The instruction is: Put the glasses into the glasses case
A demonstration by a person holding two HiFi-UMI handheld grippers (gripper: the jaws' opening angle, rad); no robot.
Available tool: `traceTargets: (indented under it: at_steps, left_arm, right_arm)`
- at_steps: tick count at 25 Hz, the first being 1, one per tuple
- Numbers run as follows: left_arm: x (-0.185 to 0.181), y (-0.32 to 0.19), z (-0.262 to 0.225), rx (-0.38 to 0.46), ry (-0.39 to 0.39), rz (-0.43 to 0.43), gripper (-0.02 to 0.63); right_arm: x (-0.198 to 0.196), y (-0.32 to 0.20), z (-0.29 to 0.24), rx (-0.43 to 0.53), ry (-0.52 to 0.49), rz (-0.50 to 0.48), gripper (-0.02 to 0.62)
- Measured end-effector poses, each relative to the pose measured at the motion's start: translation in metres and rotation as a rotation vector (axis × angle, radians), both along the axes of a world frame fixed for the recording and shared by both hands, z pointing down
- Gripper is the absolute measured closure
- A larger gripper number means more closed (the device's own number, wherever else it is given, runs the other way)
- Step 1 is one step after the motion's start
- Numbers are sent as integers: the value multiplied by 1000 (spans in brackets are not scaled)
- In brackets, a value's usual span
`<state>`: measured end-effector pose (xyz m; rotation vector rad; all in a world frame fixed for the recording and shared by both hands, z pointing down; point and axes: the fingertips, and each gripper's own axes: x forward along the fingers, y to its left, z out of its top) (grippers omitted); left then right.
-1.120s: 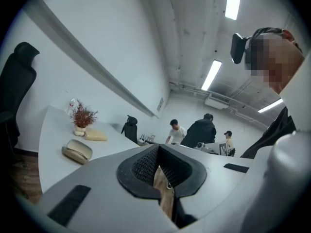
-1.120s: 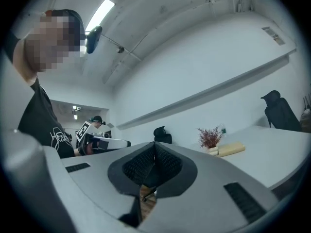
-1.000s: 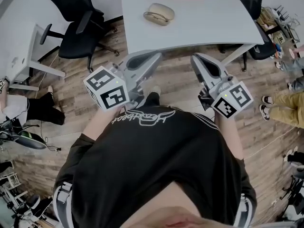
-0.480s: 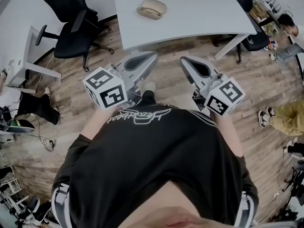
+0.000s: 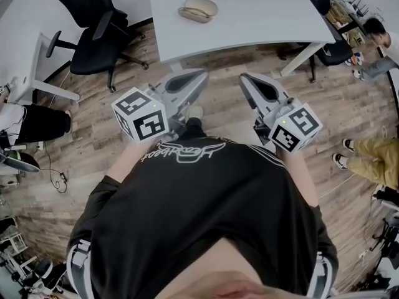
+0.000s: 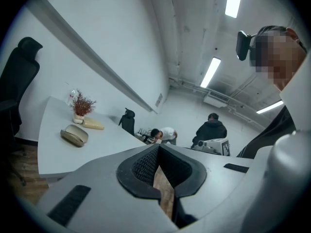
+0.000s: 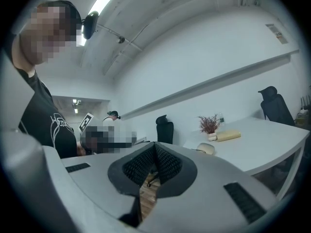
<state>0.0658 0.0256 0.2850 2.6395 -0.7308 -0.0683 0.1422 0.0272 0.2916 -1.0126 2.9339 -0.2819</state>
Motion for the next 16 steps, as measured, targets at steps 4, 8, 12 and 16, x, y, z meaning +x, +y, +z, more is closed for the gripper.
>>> traceTargets:
  at_steps: [4,8,12,16]
  left_arm:
    - [11,4,5,-12,-4,4,598]
    - [9,7,6,-13,-8,5,600]
    - [6,13,9,-24,-11,-2,598]
    - [9,19,7,-25,-14,-4,598]
  right_arm:
    - [12,3,5,-6,-2,8,586]
    - [14,7,5,-2,-3,23,586]
    - [14,14,6,-3,-3,25,586]
    - [15,21,2,6,-1,23,586]
